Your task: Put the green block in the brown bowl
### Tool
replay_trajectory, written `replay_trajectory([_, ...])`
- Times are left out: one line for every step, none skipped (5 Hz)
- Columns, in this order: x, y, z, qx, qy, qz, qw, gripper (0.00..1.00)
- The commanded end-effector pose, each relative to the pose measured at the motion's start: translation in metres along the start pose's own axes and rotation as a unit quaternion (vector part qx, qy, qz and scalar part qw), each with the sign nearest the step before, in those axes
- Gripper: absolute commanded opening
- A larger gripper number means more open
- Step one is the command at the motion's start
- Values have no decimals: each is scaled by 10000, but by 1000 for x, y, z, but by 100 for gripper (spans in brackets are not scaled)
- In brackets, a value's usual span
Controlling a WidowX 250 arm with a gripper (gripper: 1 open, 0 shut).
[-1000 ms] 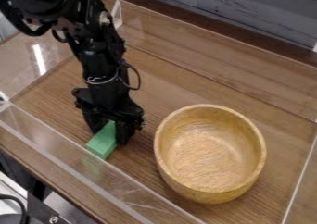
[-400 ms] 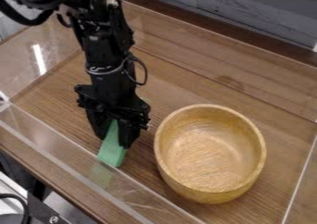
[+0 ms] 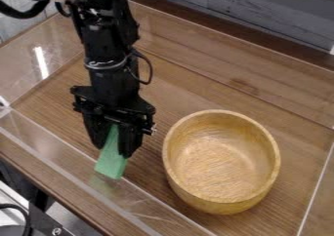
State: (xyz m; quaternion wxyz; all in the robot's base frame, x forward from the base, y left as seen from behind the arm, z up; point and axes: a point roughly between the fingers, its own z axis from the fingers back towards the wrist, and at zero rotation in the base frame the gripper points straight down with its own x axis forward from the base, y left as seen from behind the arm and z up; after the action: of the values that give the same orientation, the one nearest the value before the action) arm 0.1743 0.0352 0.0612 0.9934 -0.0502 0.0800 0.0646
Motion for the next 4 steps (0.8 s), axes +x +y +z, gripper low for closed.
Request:
replay_trajectory([6, -5, 25, 19, -251, -47, 9997, 0])
replay_trajectory([3, -17, 39, -14, -252, -124, 9996, 0])
replay_trajectory([-1, -38, 51, -17, -255, -287, 9993, 0])
replay_trajectory([-4, -62, 52, -4, -260, -469, 9986, 0])
